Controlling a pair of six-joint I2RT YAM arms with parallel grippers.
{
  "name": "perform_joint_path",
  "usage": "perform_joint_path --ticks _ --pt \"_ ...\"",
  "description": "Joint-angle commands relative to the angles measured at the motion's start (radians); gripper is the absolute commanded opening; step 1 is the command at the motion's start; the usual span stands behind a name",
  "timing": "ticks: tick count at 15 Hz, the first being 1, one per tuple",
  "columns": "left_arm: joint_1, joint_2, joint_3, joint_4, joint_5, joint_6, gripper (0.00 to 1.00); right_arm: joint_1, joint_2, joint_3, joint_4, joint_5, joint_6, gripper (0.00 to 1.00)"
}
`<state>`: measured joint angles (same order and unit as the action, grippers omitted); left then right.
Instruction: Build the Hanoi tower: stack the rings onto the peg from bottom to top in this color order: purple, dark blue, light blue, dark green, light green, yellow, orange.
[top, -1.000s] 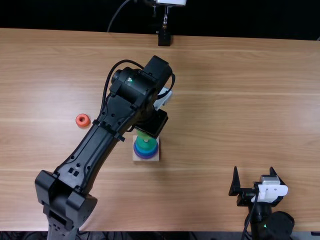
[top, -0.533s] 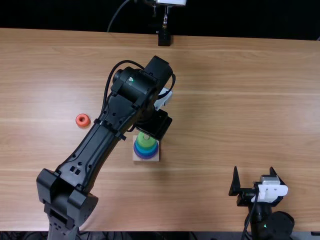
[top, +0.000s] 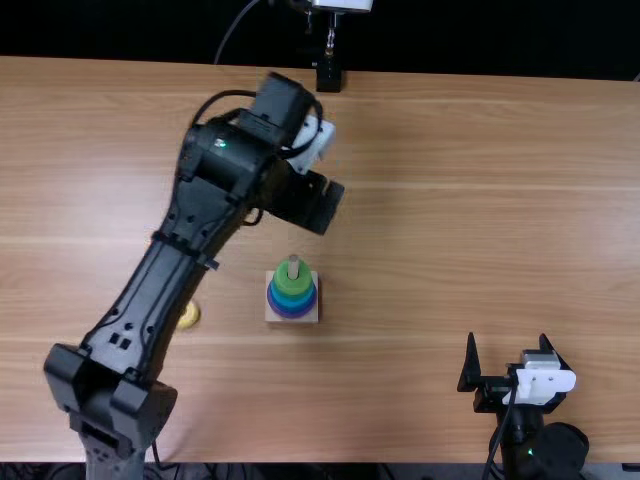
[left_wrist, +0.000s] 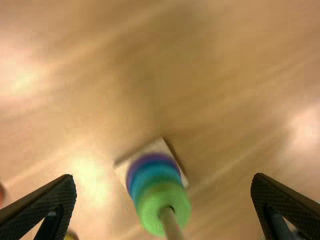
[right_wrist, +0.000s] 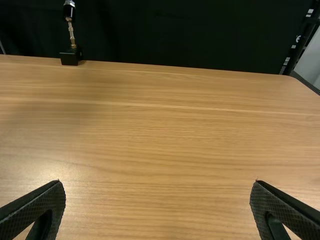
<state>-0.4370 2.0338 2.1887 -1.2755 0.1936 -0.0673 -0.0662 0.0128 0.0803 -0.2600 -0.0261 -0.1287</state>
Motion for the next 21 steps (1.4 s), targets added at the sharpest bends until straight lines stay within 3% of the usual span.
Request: perform_joint_path --ticks 1,2,3,5,6,8,10,13,16,18,19,21 --pt "0.044 -0.115 -0.083 0.042 0.031 -0.006 1.0 -0.007 -0.013 -0.068 -0.072 0.002 0.002 1.0" --pt "0.06 -0.164 -0.135 0.094 0.007 -0.006 1.0 -0.007 -0.013 -0.068 -0.072 0.0 0.002 1.0" --pt "0.087 -0.215 -0.187 0.165 -0.048 -0.006 1.0 -0.007 -0.013 -0.068 -0.072 0.0 0.002 1.0" --pt "0.126 -0.317 -0.334 0.285 -0.201 -0.012 1.0 -0.007 -0.013 -0.068 -0.072 0.0 0.002 1.0" --pt "0.152 -0.376 -0.426 0.315 -0.219 -0.012 1.0 -0.007 -0.013 -0.068 -0.072 0.002 0.002 1.0" --pt "0.228 -0.48 -0.619 0.351 -0.206 -0.023 1.0 -0.007 -0.013 -0.068 -0.072 0.0 0.002 1.0" --pt "0.253 -0.558 -0.785 0.423 -0.206 -0.082 1.0 -0.007 -0.013 -0.068 -0.072 0.0 0.002 1.0" --pt "0.304 -0.632 -0.937 0.454 -0.206 -0.084 1.0 -0.007 -0.013 -0.068 -0.072 0.0 0.002 1.0" --pt "0.308 -0.636 -1.043 0.436 -0.206 -0.071 1.0 -0.007 -0.013 -0.068 -0.072 0.002 0.002 1.0" --pt "0.307 -0.629 -1.098 0.396 -0.192 -0.067 1.0 -0.007 -0.013 -0.068 -0.072 0.0 0.002 1.0" --pt "0.307 -0.623 -1.109 0.388 -0.19 -0.052 1.0 -0.007 -0.013 -0.068 -0.072 0.0 0.002 1.0" --pt "0.305 -0.584 -1.11 0.388 -0.201 0.031 1.0 -0.007 -0.013 -0.068 -0.072 0.0 0.002 1.0"
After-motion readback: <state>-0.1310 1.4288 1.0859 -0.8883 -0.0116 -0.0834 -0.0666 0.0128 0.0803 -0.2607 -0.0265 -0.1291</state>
